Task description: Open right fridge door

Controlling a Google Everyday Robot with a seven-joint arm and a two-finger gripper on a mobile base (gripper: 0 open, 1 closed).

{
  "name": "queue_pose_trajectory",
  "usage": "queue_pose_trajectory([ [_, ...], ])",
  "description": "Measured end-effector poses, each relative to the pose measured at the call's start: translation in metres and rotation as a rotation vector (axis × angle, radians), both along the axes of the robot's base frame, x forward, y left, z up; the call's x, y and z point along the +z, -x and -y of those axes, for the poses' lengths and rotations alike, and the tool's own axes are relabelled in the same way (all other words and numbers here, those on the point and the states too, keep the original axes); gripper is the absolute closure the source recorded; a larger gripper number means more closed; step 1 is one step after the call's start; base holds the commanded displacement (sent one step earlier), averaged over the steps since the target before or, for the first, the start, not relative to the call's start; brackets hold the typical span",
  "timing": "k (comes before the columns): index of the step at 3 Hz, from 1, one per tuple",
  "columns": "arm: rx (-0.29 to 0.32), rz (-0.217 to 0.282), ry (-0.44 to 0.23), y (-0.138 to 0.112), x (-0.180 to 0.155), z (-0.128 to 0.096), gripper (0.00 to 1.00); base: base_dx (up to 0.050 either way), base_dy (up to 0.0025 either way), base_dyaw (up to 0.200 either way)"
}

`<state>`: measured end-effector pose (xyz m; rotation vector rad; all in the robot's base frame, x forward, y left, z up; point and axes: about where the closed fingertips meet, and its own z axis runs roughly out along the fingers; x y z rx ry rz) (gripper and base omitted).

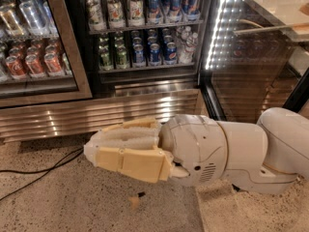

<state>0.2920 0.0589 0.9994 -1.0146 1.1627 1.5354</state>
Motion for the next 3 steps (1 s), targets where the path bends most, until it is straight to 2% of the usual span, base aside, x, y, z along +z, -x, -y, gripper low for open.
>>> queue_pose_trajectory([
  [1, 0.0, 0.0, 0.0, 0.0, 0.0, 0.0, 1.0, 0.0, 0.0, 0.0],
  [2, 0.0, 0.0, 0.0, 0.0, 0.0, -0.0001, 0.81, 0.0, 0.0, 0.0],
  [3, 0.0, 0.0, 0.0, 0.0, 0.0, -0.0001, 0.58, 0.0, 0.0, 0.0],
])
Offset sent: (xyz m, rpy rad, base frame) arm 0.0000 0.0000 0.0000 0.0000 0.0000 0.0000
